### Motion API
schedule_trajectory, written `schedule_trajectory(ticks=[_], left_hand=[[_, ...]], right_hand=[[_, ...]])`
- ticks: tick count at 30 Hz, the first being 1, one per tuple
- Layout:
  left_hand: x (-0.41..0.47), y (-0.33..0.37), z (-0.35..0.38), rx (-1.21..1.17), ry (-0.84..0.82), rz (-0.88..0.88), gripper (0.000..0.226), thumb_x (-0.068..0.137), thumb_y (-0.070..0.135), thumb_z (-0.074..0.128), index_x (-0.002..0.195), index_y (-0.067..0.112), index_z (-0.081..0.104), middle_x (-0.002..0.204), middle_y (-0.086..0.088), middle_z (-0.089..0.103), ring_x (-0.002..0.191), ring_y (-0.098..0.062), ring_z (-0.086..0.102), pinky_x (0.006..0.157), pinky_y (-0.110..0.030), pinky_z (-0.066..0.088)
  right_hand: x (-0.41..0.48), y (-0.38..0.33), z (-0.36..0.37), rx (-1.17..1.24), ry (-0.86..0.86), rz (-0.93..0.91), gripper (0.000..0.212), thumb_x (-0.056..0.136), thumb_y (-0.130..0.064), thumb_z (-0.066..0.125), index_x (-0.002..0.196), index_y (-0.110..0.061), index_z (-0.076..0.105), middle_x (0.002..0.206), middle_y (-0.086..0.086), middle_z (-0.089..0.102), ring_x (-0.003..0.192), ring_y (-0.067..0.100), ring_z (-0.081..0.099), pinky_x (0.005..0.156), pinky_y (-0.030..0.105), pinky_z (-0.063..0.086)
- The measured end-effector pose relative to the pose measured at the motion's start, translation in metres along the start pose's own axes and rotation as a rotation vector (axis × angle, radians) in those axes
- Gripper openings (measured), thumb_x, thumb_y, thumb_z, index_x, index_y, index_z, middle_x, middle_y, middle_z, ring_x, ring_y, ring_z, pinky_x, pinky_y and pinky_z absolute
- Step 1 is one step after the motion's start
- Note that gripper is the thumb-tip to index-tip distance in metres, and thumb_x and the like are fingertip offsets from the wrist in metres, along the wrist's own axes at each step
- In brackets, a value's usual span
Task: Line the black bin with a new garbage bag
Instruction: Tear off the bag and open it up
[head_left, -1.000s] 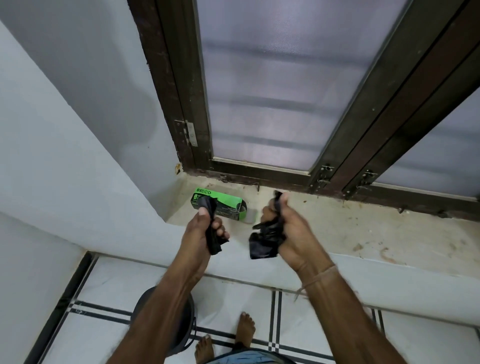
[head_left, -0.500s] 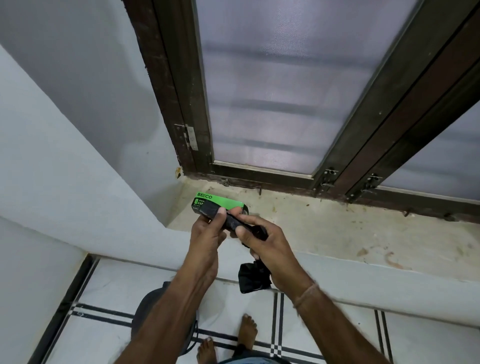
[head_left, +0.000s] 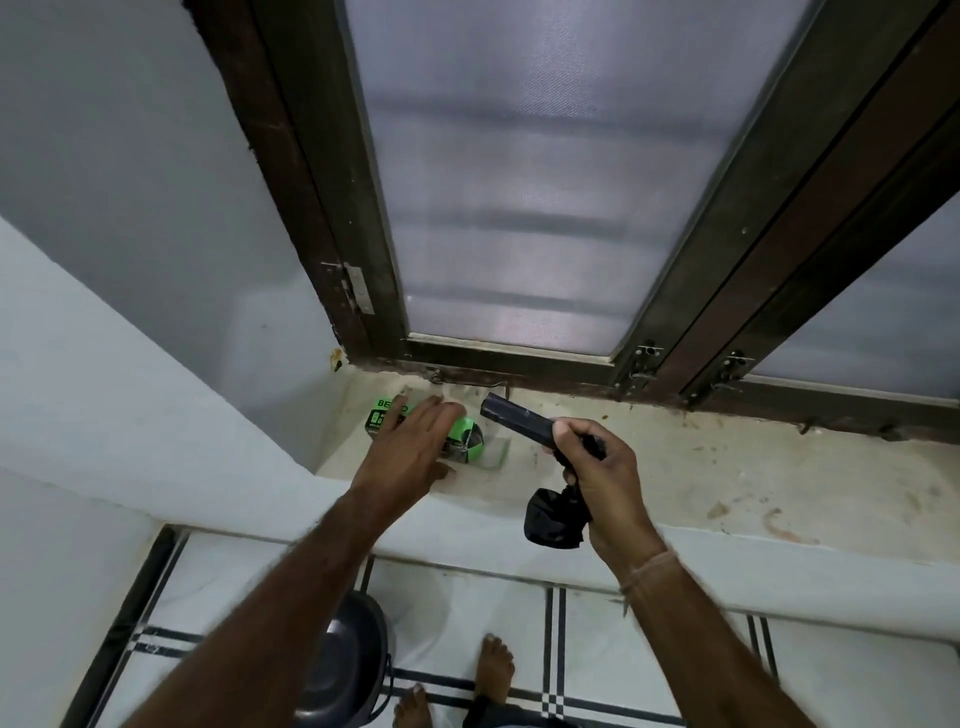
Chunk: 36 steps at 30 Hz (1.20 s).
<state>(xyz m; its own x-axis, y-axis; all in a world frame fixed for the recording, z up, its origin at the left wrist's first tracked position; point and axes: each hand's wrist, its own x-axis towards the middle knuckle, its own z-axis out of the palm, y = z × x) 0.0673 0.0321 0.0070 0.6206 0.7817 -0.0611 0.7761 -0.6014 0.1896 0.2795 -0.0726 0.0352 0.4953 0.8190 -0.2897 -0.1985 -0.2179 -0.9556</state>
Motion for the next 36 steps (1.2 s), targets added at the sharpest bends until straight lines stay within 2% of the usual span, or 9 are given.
schedule_trajectory(ticks=[2,4,6,8,13,17,22,28,36], left_hand=[[0.004,0.001,-0.002,-0.026,0.043,0.002,0.058,0.082,0.019,0.081,0.131,0.019,0.050,0.136,-0.009,0.064,0.132,-0.029,0.056,0.120,-0.044,0.029],[0.008,0.005,-0.007,-0.096,0.073,-0.026,0.050,0.083,0.023,0.081,0.122,0.019,0.050,0.120,-0.009,0.070,0.110,-0.028,0.063,0.098,-0.037,0.045],[0.007,0.007,-0.015,-0.175,0.099,-0.048,0.049,0.085,0.030,0.080,0.122,0.019,0.048,0.114,-0.008,0.069,0.092,-0.022,0.058,0.074,-0.029,0.041],[0.007,0.010,-0.020,-0.236,0.114,-0.011,0.051,0.086,0.034,0.079,0.124,0.021,0.048,0.112,-0.006,0.068,0.087,-0.016,0.052,0.069,-0.026,0.037],[0.008,0.011,-0.028,-0.239,0.107,0.122,0.055,0.086,0.035,0.077,0.133,0.034,0.049,0.124,-0.005,0.065,0.105,-0.025,0.060,0.079,-0.028,0.042],[0.011,0.009,-0.034,-0.215,0.116,0.108,0.057,0.086,0.037,0.075,0.139,0.035,0.053,0.128,-0.003,0.062,0.109,-0.023,0.057,0.082,-0.028,0.046],[0.010,0.010,-0.040,-0.241,0.117,0.041,0.068,0.083,0.035,0.081,0.145,0.029,0.052,0.132,-0.004,0.064,0.114,-0.026,0.060,0.086,-0.034,0.050],[0.012,0.010,-0.044,-0.216,0.101,0.040,0.076,0.081,0.033,0.083,0.149,0.026,0.049,0.132,-0.004,0.065,0.117,-0.027,0.059,0.090,-0.038,0.050],[0.013,0.013,-0.044,-0.193,0.086,0.064,0.079,0.084,0.028,0.082,0.153,0.030,0.043,0.146,-0.001,0.057,0.132,-0.025,0.051,0.104,-0.036,0.043]], right_hand=[[0.003,0.004,-0.002,-0.006,0.029,0.013,0.016,0.097,-0.018,0.069,0.104,-0.006,0.075,0.084,0.012,0.064,0.053,0.005,0.043,0.053,0.019,0.040],[0.006,0.007,-0.007,-0.008,0.055,0.009,0.015,0.097,-0.017,0.070,0.102,-0.004,0.075,0.077,0.009,0.060,0.053,0.008,0.042,0.051,0.019,0.040],[0.008,0.010,-0.010,-0.014,0.060,-0.001,0.014,0.097,-0.016,0.070,0.100,-0.003,0.074,0.073,0.006,0.055,0.052,0.008,0.042,0.049,0.018,0.041],[0.009,0.011,-0.011,-0.024,0.062,-0.012,0.013,0.097,-0.016,0.070,0.100,-0.004,0.074,0.076,0.007,0.057,0.053,0.008,0.043,0.050,0.018,0.042],[0.018,0.011,-0.012,-0.062,0.058,-0.068,0.013,0.096,-0.024,0.072,0.101,-0.014,0.077,0.092,0.019,0.069,0.076,0.016,0.059,0.056,0.016,0.046],[0.021,0.007,-0.015,-0.068,0.042,-0.096,0.010,0.095,-0.027,0.072,0.101,-0.019,0.077,0.097,0.011,0.073,0.090,0.019,0.066,0.067,0.020,0.048],[0.020,-0.001,-0.020,-0.081,0.020,-0.123,0.010,0.096,-0.025,0.071,0.101,-0.019,0.078,0.087,-0.007,0.072,0.082,0.004,0.064,0.070,0.017,0.049],[0.018,-0.007,-0.030,-0.123,-0.130,-0.143,0.012,0.097,-0.015,0.068,0.104,-0.009,0.076,0.089,0.000,0.071,0.076,0.000,0.064,0.065,0.015,0.051],[0.028,-0.019,-0.040,-0.296,-0.320,-0.165,0.013,0.098,-0.009,0.066,0.101,-0.002,0.076,0.079,-0.006,0.067,0.065,-0.005,0.059,0.063,0.013,0.048]])
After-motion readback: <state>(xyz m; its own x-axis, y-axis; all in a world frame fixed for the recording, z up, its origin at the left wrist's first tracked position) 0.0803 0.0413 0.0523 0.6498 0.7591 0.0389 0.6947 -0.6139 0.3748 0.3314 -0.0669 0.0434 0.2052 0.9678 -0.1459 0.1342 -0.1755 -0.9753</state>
